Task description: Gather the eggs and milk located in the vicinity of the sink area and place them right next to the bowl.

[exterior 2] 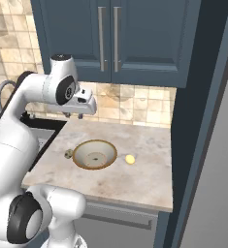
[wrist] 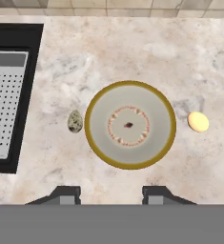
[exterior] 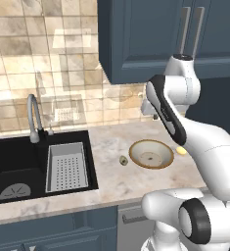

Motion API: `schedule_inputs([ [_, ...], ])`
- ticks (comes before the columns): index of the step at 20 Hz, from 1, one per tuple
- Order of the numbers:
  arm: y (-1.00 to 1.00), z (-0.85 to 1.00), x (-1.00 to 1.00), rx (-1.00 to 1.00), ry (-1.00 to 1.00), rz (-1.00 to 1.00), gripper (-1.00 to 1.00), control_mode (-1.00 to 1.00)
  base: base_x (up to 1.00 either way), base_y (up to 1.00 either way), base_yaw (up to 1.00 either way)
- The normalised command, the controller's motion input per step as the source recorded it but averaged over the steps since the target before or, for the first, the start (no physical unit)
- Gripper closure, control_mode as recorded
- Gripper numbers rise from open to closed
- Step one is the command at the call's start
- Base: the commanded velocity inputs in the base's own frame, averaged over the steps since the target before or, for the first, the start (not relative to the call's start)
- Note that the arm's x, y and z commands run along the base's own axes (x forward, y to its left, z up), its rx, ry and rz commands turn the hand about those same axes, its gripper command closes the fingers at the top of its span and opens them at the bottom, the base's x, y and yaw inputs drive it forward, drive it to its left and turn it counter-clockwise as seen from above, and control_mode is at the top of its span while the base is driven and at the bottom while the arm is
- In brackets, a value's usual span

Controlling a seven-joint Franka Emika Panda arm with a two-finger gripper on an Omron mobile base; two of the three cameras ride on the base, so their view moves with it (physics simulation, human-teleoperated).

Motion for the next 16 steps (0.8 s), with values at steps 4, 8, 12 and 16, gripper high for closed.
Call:
schedule_inputs([
  [4, -0.2, -0.01, -0.12, 0.0, 0.0, 0.0, -1.0, -1.0, 0.0, 0.0, 0.0],
  [8, -0.36, -0.07, -0.18, 0.0, 0.0, 0.0, -1.0, -1.0, 0.0, 0.0, 0.0],
  [12, -0.35, -0.14, -0.06, 0.0, 0.0, 0.0, -1.0, -1.0, 0.0, 0.0, 0.0],
  [16, -0.39, -0.16, 0.0, 0.0, 0.0, 0.0, -1.0, -1.0, 0.0, 0.0, 0.0],
])
